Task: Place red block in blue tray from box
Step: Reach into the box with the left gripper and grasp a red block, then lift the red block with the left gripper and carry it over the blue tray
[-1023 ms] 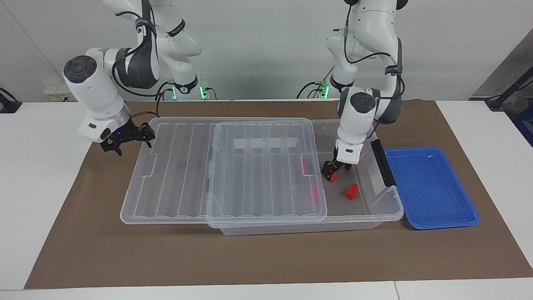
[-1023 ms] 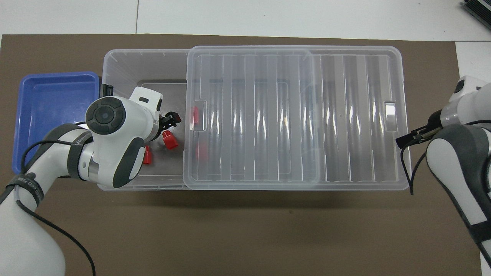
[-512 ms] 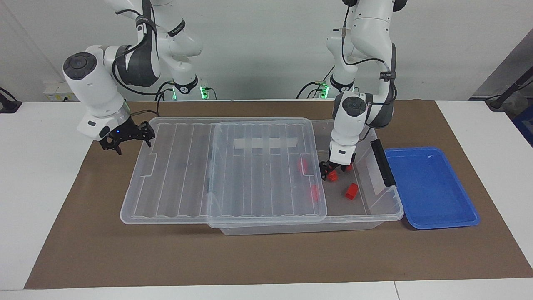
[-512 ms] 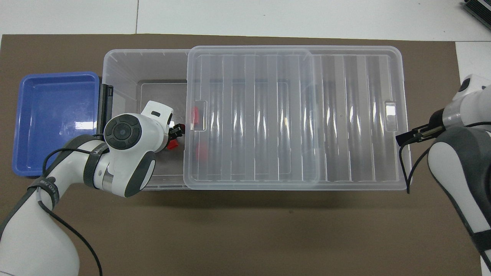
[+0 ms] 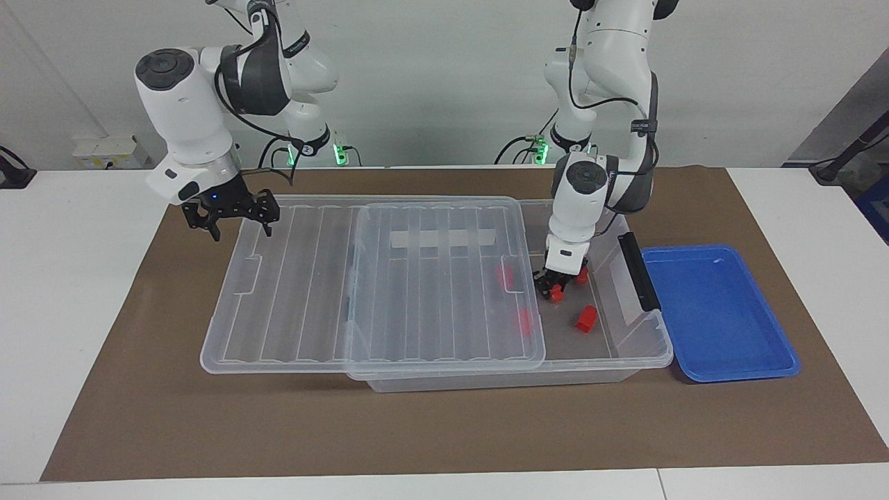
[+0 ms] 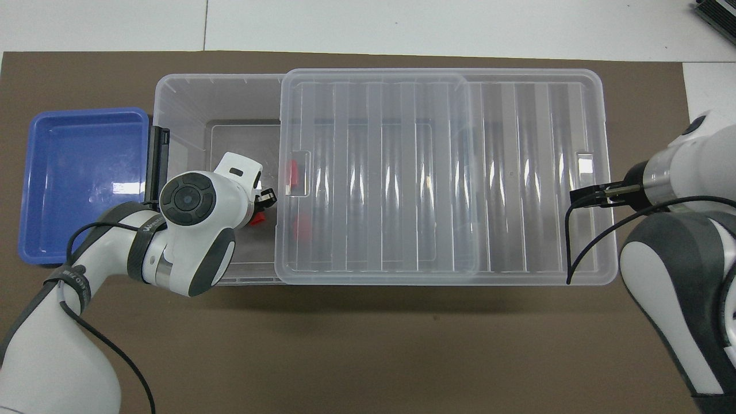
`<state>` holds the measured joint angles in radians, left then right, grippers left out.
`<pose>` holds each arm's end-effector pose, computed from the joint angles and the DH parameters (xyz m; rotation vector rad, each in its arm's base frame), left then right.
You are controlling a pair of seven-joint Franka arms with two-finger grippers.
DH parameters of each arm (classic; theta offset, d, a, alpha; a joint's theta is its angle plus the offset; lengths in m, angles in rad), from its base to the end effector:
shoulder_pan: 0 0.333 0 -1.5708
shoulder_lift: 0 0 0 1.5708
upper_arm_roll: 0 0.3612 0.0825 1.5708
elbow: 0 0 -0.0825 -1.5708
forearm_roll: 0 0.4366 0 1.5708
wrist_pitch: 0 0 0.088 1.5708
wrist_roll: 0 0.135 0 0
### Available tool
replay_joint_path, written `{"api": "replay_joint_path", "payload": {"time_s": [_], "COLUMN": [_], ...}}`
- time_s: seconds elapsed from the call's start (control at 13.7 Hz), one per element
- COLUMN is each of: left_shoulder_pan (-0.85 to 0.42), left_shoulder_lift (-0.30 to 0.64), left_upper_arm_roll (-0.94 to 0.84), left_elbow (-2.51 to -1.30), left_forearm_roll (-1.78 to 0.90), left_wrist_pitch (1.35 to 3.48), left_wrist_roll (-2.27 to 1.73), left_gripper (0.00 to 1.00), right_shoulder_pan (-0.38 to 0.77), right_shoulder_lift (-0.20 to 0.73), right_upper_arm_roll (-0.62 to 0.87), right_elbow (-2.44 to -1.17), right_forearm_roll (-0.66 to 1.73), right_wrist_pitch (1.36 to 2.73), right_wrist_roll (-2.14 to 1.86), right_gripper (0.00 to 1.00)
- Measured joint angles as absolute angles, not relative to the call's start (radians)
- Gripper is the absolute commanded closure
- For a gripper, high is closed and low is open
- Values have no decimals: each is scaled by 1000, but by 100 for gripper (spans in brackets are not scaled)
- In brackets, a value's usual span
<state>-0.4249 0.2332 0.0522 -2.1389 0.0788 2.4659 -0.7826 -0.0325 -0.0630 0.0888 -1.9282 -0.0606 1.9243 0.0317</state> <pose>0.5844 -0.2274 0.2832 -3.0865 -0.5437 -0.1781 0.5966 0.0287 0.5214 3.0790 0.0676 0.0947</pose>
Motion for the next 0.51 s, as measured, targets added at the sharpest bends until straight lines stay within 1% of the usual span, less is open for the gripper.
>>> {"api": "replay_joint_path", "payload": {"time_s": [0.15, 0.22, 0.51], "left_shoulder_pan": [-425, -425, -395], "left_shoulder_lift": [231, 224, 171], "left_upper_arm_roll": [62, 67, 77], "left_elbow": [-2097, -2042, -1714], "left_forearm_roll": [95, 97, 98], "left_wrist_pitch": [2367, 2271, 1814], "left_wrist_roll": [-782, -781, -745], "left_gripper": [100, 100, 100], "right_shoulder_pan": [-22, -14, 5], "right_shoulder_lift": [-67, -67, -67], "right_upper_arm_roll": [92, 93, 95], "right_elbow": [-1900, -1879, -1788], "right_forearm_roll": [-60, -56, -37], "right_wrist_pitch": [1908, 1883, 1807], "right_wrist_roll": [101, 133, 230], "right_gripper": [0, 0, 0]}}
